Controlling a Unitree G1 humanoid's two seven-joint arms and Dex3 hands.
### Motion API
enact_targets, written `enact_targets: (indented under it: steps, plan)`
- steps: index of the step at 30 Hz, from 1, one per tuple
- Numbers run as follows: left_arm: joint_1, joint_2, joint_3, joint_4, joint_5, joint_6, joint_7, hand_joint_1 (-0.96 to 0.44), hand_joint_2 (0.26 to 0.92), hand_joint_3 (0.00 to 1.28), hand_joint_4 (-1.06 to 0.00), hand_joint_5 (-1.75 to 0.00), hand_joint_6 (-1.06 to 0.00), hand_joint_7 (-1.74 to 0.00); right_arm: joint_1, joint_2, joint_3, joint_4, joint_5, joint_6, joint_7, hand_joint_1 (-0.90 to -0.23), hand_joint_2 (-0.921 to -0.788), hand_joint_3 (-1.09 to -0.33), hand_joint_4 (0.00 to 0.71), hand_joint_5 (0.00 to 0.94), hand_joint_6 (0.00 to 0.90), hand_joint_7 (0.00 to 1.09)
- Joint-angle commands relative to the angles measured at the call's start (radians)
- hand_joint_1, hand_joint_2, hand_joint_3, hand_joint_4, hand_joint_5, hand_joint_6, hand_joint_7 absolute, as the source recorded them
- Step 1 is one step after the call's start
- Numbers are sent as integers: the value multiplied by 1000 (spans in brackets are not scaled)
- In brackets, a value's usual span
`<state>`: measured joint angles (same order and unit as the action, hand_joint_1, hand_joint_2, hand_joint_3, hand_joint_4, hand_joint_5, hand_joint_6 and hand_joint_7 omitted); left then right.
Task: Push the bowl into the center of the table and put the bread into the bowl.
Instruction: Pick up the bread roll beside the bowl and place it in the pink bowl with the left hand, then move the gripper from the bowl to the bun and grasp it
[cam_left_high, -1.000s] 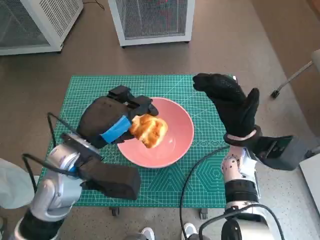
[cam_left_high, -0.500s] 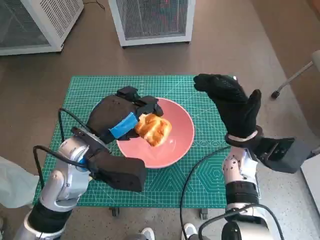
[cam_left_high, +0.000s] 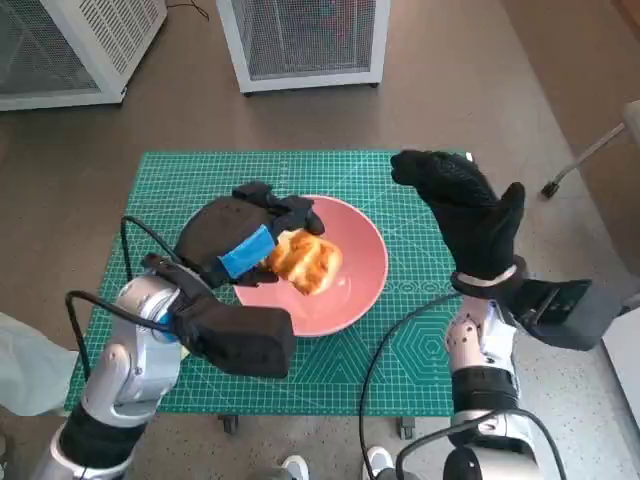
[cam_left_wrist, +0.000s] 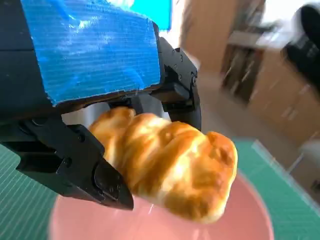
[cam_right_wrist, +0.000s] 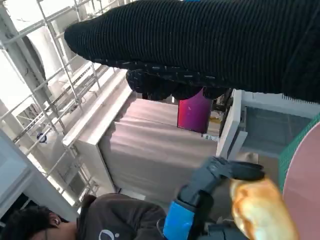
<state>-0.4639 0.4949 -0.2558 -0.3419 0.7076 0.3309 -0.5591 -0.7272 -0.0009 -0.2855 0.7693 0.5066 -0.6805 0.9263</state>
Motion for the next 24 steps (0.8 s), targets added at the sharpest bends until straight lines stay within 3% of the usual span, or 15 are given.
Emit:
enact_targets:
  steps: [1,15,24]
  plan:
    - [5,-6,7,-80,15,84,-66,-138,770,14,-55,-31,-243,-66,26,-1,8,0,-7,14,-13,-597,-921,-632,233,0,361,0]
    - [69,34,94,-350,33,241,-165,-160,746,0,0,1,-218,-10,27,1,20,4,-7,11,-22,-599,-921,-627,232,0,361,0]
    - [168,105,293,-581,-13,286,-249,-160,740,0,-1,0,-217,-8,28,2,23,0,-5,13,-19,-590,-921,-624,231,0,360,0]
